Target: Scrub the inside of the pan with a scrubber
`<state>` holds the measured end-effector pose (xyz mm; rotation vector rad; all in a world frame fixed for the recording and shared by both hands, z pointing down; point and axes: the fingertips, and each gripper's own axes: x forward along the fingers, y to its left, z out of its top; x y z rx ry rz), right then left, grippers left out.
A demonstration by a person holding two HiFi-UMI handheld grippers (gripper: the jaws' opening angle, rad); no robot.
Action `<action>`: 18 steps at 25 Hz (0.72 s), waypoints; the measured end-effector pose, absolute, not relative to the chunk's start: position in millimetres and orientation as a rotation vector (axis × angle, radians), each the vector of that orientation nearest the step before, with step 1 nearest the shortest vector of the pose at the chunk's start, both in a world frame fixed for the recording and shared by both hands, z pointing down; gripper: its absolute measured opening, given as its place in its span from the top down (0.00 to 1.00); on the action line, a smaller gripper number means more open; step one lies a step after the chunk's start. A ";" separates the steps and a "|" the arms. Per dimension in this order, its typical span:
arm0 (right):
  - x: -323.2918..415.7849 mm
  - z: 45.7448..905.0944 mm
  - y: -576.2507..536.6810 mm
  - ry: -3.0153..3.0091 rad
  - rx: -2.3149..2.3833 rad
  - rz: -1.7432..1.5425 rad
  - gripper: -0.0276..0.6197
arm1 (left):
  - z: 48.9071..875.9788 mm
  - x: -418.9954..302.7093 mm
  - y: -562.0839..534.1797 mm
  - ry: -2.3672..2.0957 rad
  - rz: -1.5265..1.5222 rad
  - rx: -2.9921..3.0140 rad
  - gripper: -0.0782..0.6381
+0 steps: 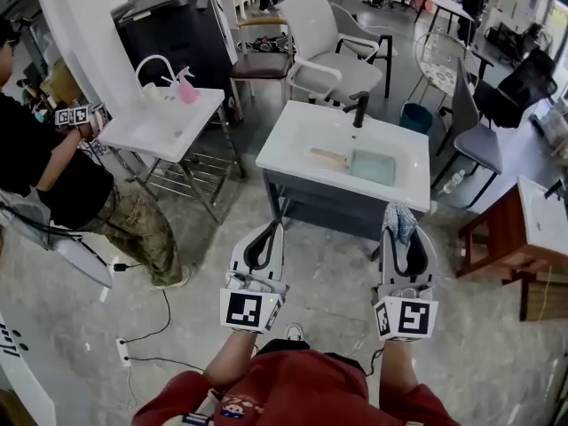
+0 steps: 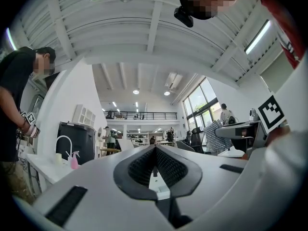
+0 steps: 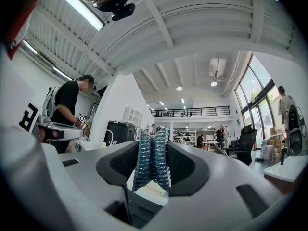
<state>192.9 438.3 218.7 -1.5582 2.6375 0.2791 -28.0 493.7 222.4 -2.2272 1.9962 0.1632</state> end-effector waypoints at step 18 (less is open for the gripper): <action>155.2 245.1 394.7 2.660 -1.619 0.299 0.70 | 252.3 -52.5 435.1 1.952 0.145 -2.320 0.87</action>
